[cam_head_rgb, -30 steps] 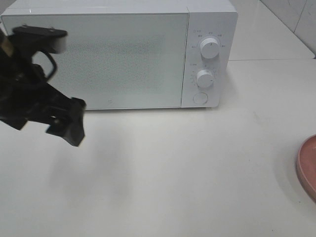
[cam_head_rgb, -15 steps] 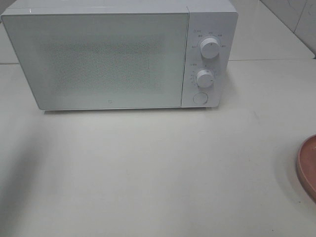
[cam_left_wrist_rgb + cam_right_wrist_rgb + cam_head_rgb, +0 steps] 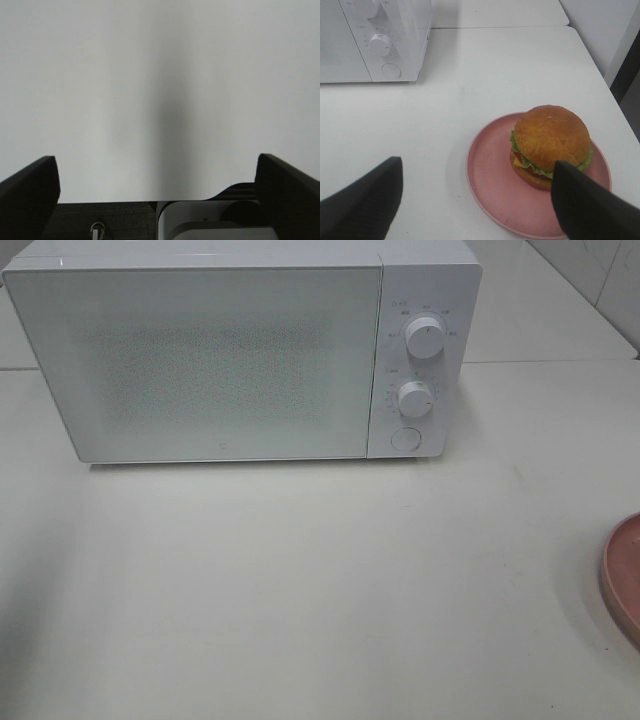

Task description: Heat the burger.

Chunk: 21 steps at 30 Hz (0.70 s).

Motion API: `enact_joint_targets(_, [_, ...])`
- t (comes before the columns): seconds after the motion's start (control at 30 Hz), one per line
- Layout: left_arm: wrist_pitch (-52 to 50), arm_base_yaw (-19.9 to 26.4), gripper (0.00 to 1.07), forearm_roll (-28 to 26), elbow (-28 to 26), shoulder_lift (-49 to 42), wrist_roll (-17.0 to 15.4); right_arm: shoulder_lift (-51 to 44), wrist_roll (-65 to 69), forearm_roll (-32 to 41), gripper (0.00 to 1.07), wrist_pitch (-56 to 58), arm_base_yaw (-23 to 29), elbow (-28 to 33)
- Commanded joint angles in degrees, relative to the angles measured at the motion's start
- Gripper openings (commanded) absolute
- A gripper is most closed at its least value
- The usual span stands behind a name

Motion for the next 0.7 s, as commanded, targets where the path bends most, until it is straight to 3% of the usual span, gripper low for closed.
enact_joint_targets(0.03, [-2.1,0.1,0.98,0.5,4.1,-3.8,0.1,-1.4,-0.1,-0.1,0.76,-0.3,-0.3,-0.1])
enact_joint_targets(0.37, [-6.5,0.1,0.98,0.9,21.4,-18.7,0.1,-1.4,-0.1,-0.1,0.76,-0.3,-0.3,-0.1])
enact_joint_targets(0.7, [-8.6,0.1,0.98,0.9,22.5,-28.7,0.1,-1.4,-0.1,-0.1,0.76,-0.3,-0.3,-0.1])
